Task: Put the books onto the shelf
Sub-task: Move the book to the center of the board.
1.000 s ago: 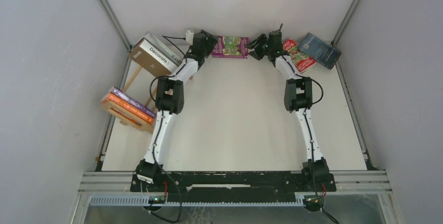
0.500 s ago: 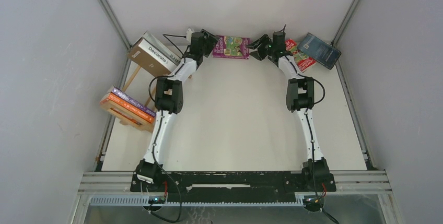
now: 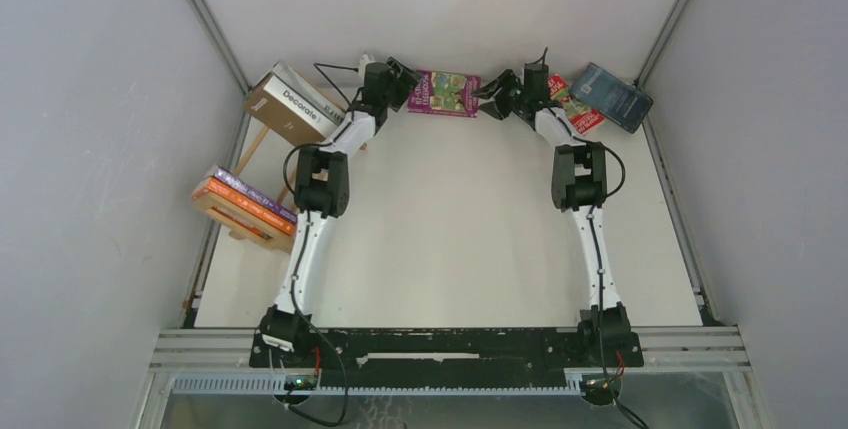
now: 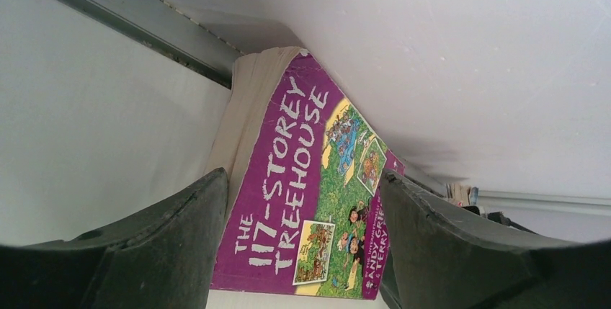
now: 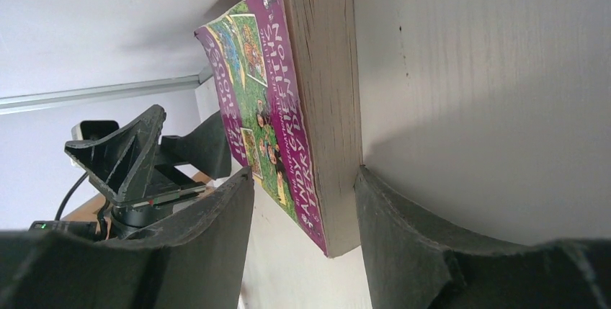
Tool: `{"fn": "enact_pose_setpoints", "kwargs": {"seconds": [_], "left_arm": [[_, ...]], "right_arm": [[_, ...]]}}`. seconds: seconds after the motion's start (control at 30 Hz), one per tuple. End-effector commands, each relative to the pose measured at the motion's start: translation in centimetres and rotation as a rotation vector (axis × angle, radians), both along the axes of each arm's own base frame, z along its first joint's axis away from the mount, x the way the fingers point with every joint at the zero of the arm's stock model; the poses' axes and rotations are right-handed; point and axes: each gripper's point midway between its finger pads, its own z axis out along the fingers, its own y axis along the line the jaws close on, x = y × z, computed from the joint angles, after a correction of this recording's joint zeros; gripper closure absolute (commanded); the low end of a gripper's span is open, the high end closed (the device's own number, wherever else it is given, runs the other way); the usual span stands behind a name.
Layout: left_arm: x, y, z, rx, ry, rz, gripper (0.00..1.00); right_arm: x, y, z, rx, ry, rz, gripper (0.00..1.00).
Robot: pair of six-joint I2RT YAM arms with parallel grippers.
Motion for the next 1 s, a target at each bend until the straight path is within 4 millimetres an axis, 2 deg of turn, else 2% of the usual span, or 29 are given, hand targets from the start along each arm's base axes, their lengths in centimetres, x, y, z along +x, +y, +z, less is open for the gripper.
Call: {"fn": "enact_pose_setpoints", "kwargs": {"seconds": [0.0, 0.3, 0.57, 0.97], "left_arm": [[-5.0, -7.8, 2.4, -0.071, 0.015, -0.261, 0.2], [-7.9, -9.4, 2.4, -0.032, 0.041, -0.329, 0.2], [-10.4, -10.9, 2.1, 0.006, 0.065, -0.406, 0.21], [-13.6, -11.8, 2.6, 0.048, 0.078, -0.462, 0.21]], "right_arm": [[-2.8, 4.8, 4.5, 0.036, -0.058, 0.158, 0.39], [-4.6, 5.4, 4.2, 0.019, -0.043, 0.209, 0.39], [-6.3, 4.7, 4.1, -0.012, -0.038, 0.228, 0.39], [-8.9, 5.3, 4.8, -0.054, -0.043, 0.266, 0.4]]}}
